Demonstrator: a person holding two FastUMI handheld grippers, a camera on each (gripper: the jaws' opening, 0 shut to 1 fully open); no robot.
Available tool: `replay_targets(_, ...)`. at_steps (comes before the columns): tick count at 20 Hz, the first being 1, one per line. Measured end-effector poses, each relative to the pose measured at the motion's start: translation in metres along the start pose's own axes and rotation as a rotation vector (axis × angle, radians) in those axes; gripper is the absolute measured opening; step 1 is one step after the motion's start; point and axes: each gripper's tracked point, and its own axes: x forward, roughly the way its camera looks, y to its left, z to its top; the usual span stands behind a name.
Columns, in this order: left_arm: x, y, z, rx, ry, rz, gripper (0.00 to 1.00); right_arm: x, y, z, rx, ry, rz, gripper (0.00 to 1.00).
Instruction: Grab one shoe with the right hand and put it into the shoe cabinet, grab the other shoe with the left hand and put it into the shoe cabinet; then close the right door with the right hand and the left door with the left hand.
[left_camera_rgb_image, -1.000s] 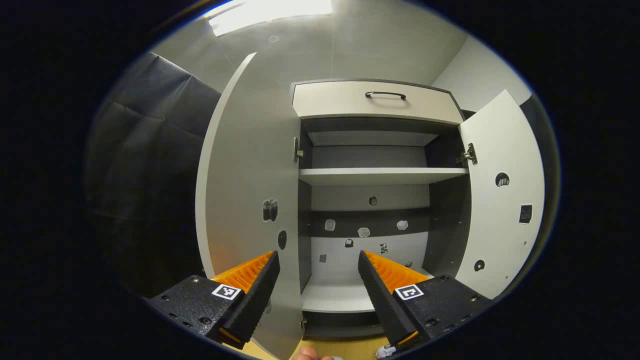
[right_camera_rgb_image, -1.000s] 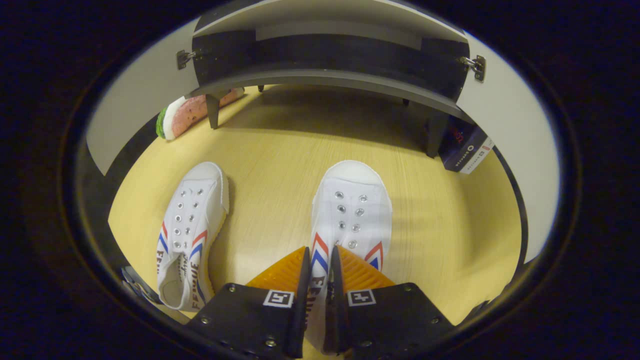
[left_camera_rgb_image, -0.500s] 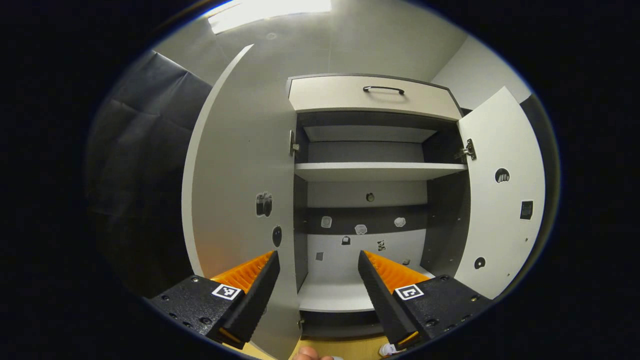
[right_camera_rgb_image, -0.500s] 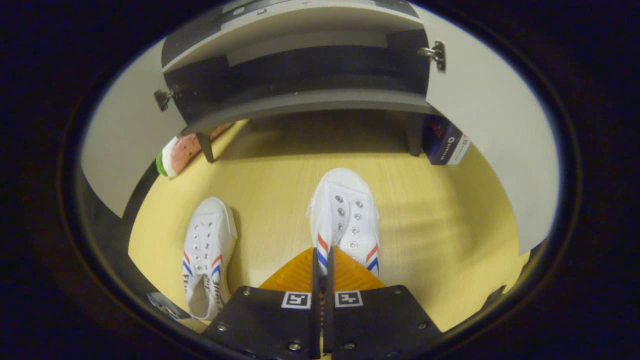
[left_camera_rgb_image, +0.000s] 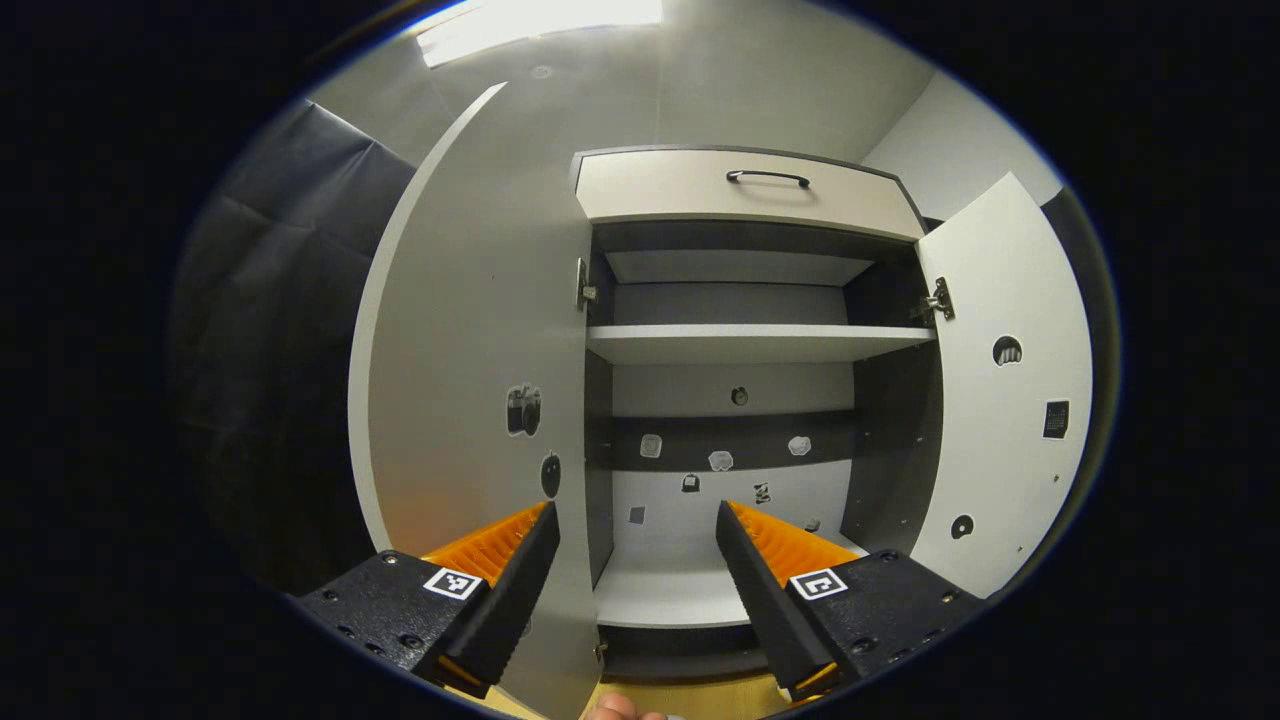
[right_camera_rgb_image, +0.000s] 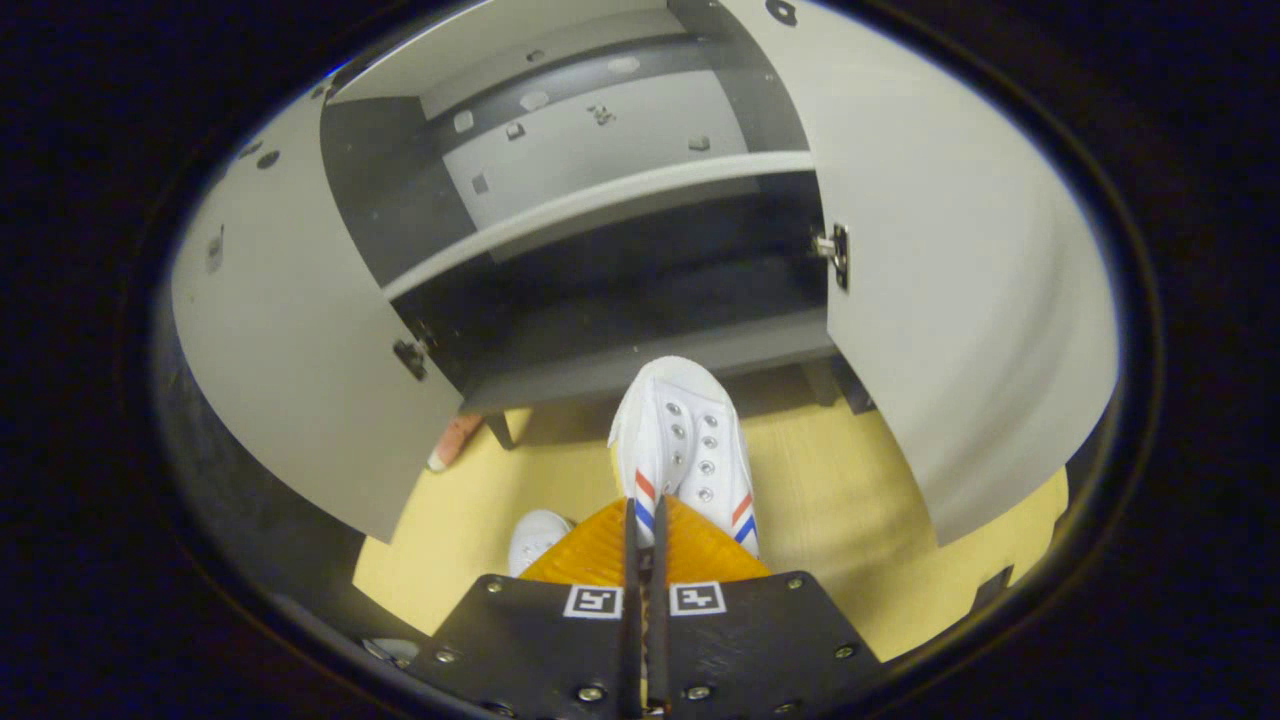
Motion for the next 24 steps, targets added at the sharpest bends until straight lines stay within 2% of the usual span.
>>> replay_targets(5,0.001,-0.001,0.000,-0.002,-0.002,0.000,0.92,-0.038,0.032,0.108,-0.032,-0.184,0.049,0.03)
replay_targets(10,0.002,0.001,0.004,0.002,-0.015,0.009,0.92,-0.036,0.044,0.194,-0.114,-0.342,0.046,0.03)
replay_targets(11,0.002,0.002,0.005,0.001,-0.017,0.012,0.96,-0.031,0.047,0.209,-0.122,-0.362,0.046,0.03)
replay_targets(15,0.002,0.003,0.003,-0.009,-0.011,0.017,0.96,0.004,0.052,0.266,-0.178,-0.426,0.016,0.03)
replay_targets(17,0.000,0.003,-0.002,-0.017,0.000,0.015,0.93,0.029,0.052,0.289,-0.188,-0.440,-0.007,0.03)
replay_targets(18,-0.001,0.003,-0.003,-0.016,0.005,0.017,0.96,0.042,0.052,0.299,-0.189,-0.444,-0.017,0.03)
replay_targets(19,-0.001,0.003,-0.005,-0.015,0.010,0.019,0.93,0.054,0.052,0.307,-0.193,-0.441,-0.026,0.03)
replay_targets(23,-0.005,0.005,-0.008,-0.016,0.016,0.024,0.92,0.104,0.049,0.321,-0.213,-0.403,-0.065,0.03)
replay_targets(24,-0.007,0.005,-0.008,-0.017,0.015,0.024,0.96,0.116,0.047,0.320,-0.211,-0.388,-0.072,0.03)
